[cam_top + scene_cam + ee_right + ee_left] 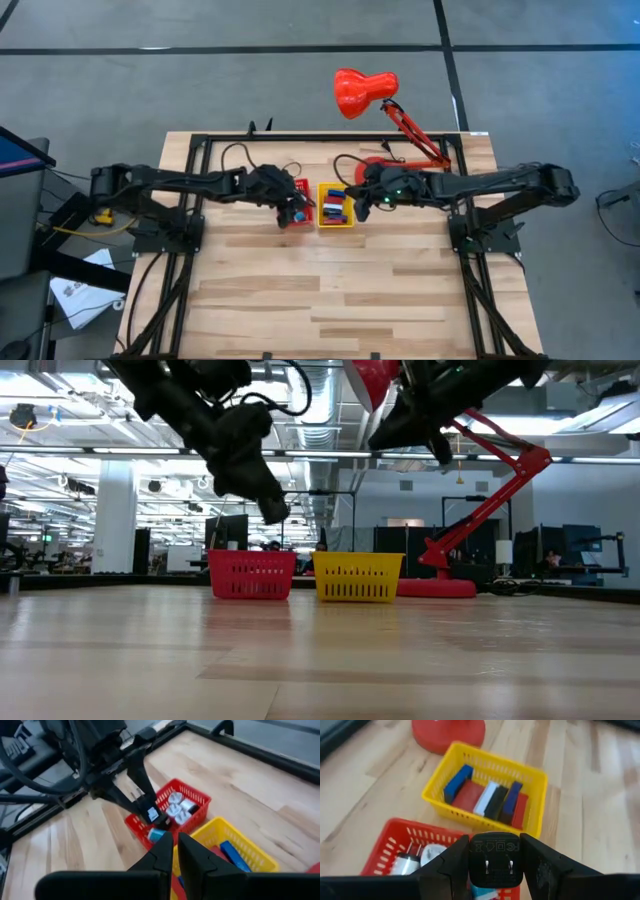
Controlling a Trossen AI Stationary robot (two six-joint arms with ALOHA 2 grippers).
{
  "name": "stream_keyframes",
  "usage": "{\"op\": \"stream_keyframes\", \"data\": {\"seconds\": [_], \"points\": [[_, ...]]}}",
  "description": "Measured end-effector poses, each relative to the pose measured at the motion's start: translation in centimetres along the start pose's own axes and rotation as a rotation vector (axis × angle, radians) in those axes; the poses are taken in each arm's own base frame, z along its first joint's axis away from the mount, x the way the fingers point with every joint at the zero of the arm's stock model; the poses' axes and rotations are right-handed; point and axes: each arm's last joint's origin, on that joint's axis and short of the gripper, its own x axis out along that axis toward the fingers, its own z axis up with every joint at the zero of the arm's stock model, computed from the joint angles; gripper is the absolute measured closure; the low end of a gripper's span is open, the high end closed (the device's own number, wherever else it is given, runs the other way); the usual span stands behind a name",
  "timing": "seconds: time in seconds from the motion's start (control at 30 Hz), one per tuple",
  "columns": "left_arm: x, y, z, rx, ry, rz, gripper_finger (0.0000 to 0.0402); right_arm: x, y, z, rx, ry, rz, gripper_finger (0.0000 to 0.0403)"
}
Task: Pick & Place Office items
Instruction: Put the black charger adapter into the red basket
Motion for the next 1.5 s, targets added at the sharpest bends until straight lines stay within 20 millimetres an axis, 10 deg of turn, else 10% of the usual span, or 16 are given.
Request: {"op": "stream_keyframes", "data": {"seconds": [0.5, 1.5], "points": [[4.0, 1.2, -1.8, 0.017, 0.116, 0.023, 0.0256, 0.4, 0.1, -0.2, 0.009, 0.009, 0.011, 0.0381], [5.1, 1.5, -2.1, 0.018, 0.090, 0.098, 0.0256, 0.4, 0.1, -0.1, 0.001, 0.002, 0.011, 0.0381]]}}
